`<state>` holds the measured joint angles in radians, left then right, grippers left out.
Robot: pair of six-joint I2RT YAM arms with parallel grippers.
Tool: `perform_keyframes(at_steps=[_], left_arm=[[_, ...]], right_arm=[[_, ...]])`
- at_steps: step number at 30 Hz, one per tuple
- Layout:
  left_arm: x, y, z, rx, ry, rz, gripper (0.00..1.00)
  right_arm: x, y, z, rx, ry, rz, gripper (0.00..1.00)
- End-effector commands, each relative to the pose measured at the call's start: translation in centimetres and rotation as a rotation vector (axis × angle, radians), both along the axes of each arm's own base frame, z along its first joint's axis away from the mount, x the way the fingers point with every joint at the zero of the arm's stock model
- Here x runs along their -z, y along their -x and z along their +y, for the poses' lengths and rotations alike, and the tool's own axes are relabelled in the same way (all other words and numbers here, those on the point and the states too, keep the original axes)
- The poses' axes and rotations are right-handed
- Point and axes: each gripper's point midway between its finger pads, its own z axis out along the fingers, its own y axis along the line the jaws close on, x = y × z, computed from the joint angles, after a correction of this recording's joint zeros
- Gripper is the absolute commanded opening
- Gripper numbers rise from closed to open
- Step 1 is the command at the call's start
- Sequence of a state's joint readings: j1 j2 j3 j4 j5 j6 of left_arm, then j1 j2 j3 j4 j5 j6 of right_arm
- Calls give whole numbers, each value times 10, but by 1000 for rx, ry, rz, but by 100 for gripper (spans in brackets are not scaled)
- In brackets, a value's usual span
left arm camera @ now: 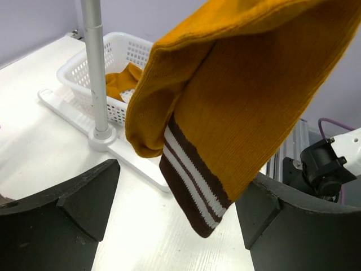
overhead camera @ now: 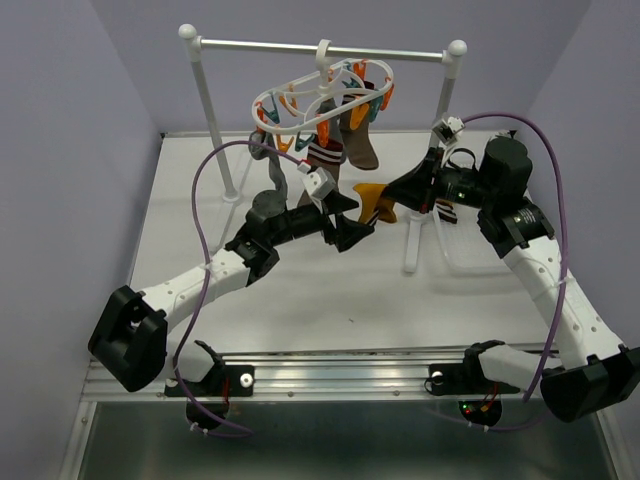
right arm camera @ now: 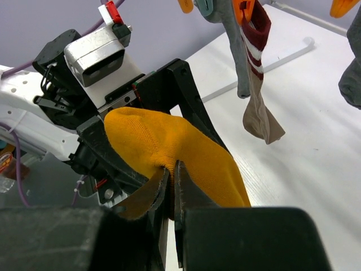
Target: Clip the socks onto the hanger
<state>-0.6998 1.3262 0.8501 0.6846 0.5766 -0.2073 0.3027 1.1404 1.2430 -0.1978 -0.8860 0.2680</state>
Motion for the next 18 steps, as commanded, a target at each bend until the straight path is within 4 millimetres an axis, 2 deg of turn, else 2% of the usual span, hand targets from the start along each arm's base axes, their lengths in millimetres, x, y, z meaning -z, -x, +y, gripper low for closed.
perform_keyframes(at_steps=[1, 4, 5, 7, 10, 12, 13, 16, 18], left_arm=[[-19, 5, 2, -2, 33, -59, 90], [-12, -3, 3, -37, 20, -46, 89], [-12, -3, 3, -36, 19, -47, 84], [-12, -2, 1, -22, 18, -47, 64], [-17, 5, -2, 24, 21, -54, 28], [-19, 11, -3, 58, 20, -57, 13], [-18, 12, -3, 59, 21, -45, 0], [-20, 21, -2, 85, 47, 27, 0], [-22, 37, -1, 144, 66, 90, 0]], right_arm=[[-31, 8, 0, -1, -36, -73, 1], [-33, 9, 0, 0, -38, -79, 1], [-34, 10, 0, -3, -39, -83, 1], [-35, 11, 0, -10, -40, -82, 1], [-33, 6, -1, 13, -35, -74, 1], [-31, 0, -1, 34, -30, -74, 1], [-31, -3, -1, 43, -28, -72, 1], [-19, -26, -6, 135, 2, -41, 4], [-8, -40, -10, 189, 38, -37, 12]])
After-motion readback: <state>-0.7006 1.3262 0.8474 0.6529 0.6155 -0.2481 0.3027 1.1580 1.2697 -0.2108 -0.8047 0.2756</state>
